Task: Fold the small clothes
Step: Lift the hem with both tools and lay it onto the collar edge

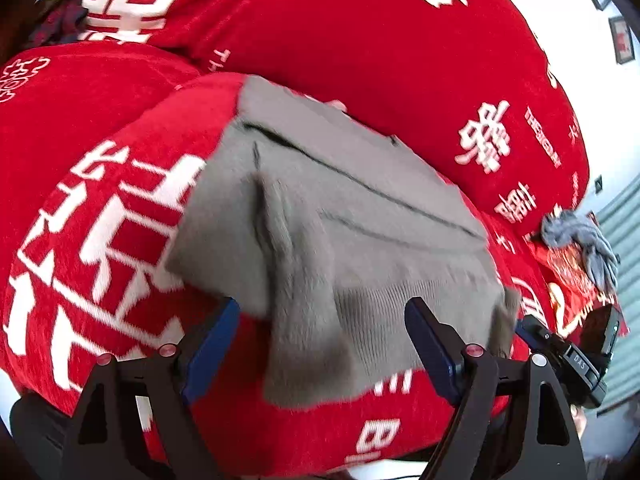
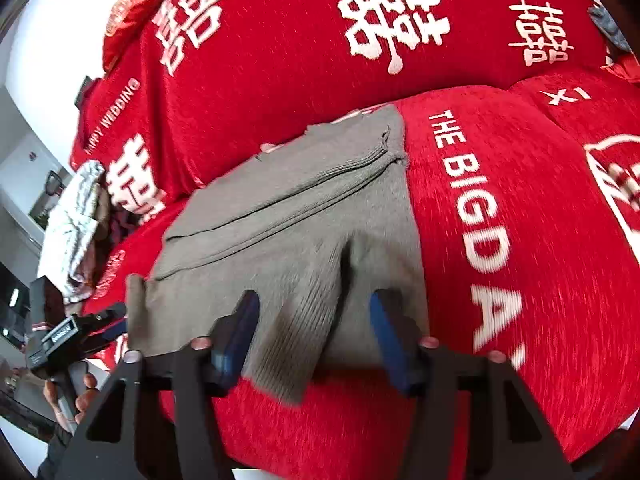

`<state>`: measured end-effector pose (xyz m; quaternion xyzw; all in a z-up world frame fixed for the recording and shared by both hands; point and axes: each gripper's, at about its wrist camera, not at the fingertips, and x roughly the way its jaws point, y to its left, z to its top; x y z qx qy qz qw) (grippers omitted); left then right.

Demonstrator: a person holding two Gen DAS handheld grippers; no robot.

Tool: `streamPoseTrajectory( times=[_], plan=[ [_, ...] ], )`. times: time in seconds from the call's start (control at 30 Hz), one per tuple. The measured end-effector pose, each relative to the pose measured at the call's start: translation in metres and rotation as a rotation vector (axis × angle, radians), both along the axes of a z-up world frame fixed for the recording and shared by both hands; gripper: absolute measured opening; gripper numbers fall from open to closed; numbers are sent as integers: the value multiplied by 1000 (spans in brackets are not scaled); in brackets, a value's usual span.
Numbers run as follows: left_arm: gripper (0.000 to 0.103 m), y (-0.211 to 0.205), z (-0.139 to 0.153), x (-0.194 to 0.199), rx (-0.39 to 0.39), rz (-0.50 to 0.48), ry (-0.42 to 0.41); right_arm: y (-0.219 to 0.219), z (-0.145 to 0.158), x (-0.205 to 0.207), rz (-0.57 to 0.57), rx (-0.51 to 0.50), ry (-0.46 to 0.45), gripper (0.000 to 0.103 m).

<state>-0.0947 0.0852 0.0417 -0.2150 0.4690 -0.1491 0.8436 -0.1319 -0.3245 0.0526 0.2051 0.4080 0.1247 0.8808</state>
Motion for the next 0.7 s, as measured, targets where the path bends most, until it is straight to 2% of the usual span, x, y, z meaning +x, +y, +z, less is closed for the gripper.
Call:
streamPoseTrajectory(
  times=[0.17, 0.2, 0.23, 0.3, 0.33, 0.37, 0.4, 0.43, 0.47, 0.6, 0.7],
  plan=[
    [84, -15, -11, 6, 30, -19, 40, 3, -11, -10, 17, 57, 46, 62],
    [80, -17, -11, 7, 29, -16, 40, 5, -14, -9, 22, 68, 54, 62],
    [73, -19, -11, 7, 32, -16, 41, 6, -15, -7, 26, 70, 55, 62],
    [46, -24, -12, 9, 57, -23, 56, 13, -17, -2, 41, 59, 55, 62],
    [36, -26, -14, 11, 73, -24, 67, 16, -19, 1, 56, 66, 55, 55],
    [18, -27, -15, 11, 72, -32, 76, 19, -22, 6, 68, 75, 69, 45],
    [17, -26, -14, 11, 63, -33, 80, 22, -25, 11, 87, 83, 87, 20],
    [16, -25, -12, 9, 58, -28, 74, 25, -26, 14, 102, 83, 95, 14],
    [12, -23, -6, 7, 56, -28, 58, 26, -24, 14, 107, 79, 85, 14],
    [12, -16, 25, -1, 37, -22, -41, 31, 1, 5, 157, 85, -9, 13],
    [12, -14, 44, 2, 31, -10, -96, 27, 25, 4, 150, 94, -69, 13]
  ],
)
